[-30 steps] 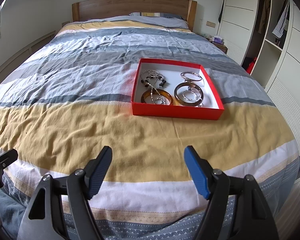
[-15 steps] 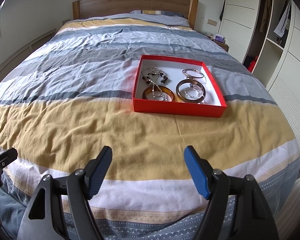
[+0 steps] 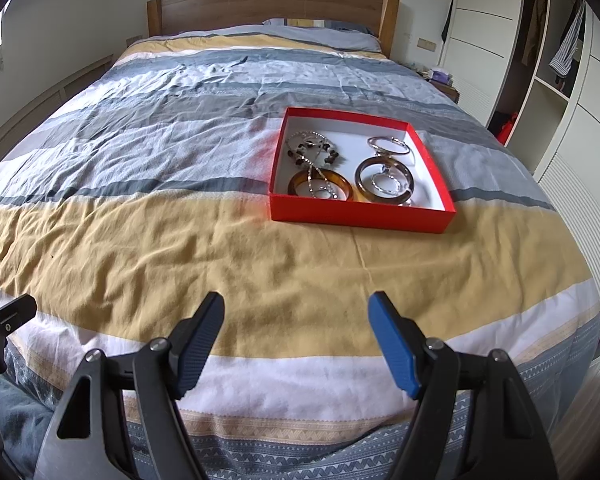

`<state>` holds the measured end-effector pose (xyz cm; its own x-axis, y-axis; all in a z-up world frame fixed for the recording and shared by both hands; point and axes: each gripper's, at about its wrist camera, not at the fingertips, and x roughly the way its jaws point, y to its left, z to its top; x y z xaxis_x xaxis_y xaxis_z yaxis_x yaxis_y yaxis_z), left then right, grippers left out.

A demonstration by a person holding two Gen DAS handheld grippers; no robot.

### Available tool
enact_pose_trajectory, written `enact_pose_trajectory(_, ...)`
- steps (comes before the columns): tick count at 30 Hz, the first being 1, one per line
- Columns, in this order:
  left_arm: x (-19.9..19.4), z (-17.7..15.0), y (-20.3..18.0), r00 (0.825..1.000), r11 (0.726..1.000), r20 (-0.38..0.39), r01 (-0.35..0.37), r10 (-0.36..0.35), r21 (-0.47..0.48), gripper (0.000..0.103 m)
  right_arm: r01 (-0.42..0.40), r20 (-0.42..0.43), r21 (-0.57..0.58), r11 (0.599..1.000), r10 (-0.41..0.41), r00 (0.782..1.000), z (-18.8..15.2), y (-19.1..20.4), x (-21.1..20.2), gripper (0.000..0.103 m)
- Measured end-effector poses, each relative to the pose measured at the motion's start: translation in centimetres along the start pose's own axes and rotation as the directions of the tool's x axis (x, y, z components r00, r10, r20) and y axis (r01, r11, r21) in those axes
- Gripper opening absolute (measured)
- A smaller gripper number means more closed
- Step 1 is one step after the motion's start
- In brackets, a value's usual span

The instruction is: Organize jewelry

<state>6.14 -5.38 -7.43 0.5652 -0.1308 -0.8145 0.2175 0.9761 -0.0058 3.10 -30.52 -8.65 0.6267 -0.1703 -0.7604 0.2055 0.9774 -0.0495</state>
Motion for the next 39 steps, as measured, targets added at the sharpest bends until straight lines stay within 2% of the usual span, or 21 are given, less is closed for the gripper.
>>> enact_pose_trajectory(39,-0.06,-0.23,0.65,1.0,1.0,-0.002,-0.003,0.003,-0.014,0.102,0.003,-0.002,-0.002,1.0,-0.003,1.0,0.01,0.29,0.01,0.073)
